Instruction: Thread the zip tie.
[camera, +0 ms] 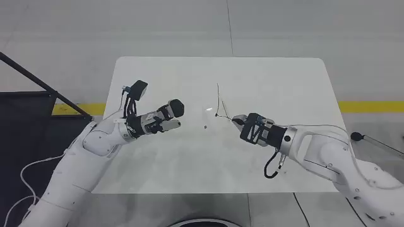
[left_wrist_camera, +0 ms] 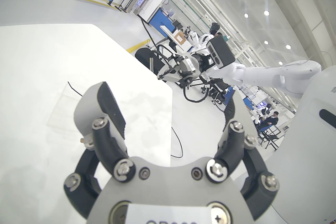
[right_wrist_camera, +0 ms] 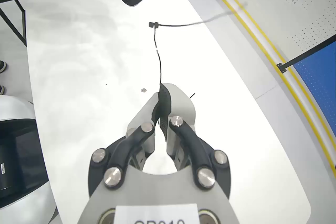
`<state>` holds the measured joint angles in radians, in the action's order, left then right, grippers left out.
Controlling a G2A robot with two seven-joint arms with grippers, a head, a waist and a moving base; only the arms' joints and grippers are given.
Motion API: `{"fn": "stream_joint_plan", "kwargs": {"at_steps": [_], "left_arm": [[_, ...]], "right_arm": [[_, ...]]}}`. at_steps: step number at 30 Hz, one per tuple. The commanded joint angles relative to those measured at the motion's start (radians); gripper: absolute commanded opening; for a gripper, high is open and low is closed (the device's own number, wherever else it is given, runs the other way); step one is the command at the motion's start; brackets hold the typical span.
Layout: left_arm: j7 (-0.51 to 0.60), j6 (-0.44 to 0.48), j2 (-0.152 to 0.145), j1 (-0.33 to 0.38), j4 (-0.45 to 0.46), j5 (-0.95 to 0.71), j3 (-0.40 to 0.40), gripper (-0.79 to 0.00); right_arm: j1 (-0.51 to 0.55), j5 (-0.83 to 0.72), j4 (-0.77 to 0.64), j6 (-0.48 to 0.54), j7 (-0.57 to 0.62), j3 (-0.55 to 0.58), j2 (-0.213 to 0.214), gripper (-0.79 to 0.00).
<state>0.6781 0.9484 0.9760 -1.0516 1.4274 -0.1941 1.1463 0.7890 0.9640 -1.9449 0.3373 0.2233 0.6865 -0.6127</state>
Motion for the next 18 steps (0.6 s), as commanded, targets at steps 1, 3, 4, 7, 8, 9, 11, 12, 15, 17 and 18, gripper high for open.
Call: {"fn": "stream_joint_plan", "kwargs": {"at_steps": [1, 3, 4, 7, 8, 9, 11, 12, 15, 17, 18], "left_arm": [[0.000, 0.000, 0.000, 0.000, 0.000, 0.000, 0.000, 0.000], [0.000, 0.000, 0.000, 0.000, 0.000, 0.000, 0.000, 0.000], [0.000, 0.000, 0.000, 0.000, 0.000, 0.000, 0.000, 0.000], [-0.020, -0.028, 0.001, -0.008, 0.012, 0.010, 0.001, 0.000], [-0.033, -0.044, 0.002, -0.013, 0.016, 0.011, 0.003, 0.000], [-0.045, -0.056, 0.003, -0.015, 0.018, 0.009, 0.004, 0.000], [-0.059, -0.077, 0.004, -0.017, 0.017, -0.001, 0.007, 0.000], [-0.065, -0.084, 0.005, -0.018, 0.017, -0.005, 0.008, 0.000], [-0.078, -0.110, 0.006, -0.019, 0.014, -0.009, 0.015, 0.000], [-0.089, -0.121, 0.007, -0.022, 0.013, -0.014, 0.022, 0.000], [-0.094, -0.127, 0.007, -0.024, 0.012, -0.019, 0.026, 0.000]], "right_arm": [[0.000, 0.000, 0.000, -0.001, 0.000, 0.000, 0.000, -0.785], [0.000, 0.000, 0.000, -0.001, 0.000, 0.000, 0.000, -0.785], [0.000, 0.000, 0.000, -0.001, 0.000, 0.000, 0.000, -0.785], [0.006, 0.031, -0.009, -0.041, 0.062, 0.002, -0.002, -0.785], [0.004, 0.063, -0.041, -0.069, 0.131, 0.001, -0.004, -0.785], [0.000, 0.100, -0.074, -0.096, 0.209, -0.003, -0.007, -0.785], [-0.010, 0.173, -0.142, -0.148, 0.370, -0.017, -0.017, -0.785], [-0.018, 0.208, -0.169, -0.162, 0.439, -0.027, -0.024, -0.785], [-0.044, 0.284, -0.212, -0.200, 0.631, -0.064, -0.051, -0.785], [-0.067, 0.339, -0.229, -0.207, 0.744, -0.100, -0.075, -0.785], [-0.079, 0.366, -0.233, -0.201, 0.793, -0.122, -0.088, -0.785]]}}
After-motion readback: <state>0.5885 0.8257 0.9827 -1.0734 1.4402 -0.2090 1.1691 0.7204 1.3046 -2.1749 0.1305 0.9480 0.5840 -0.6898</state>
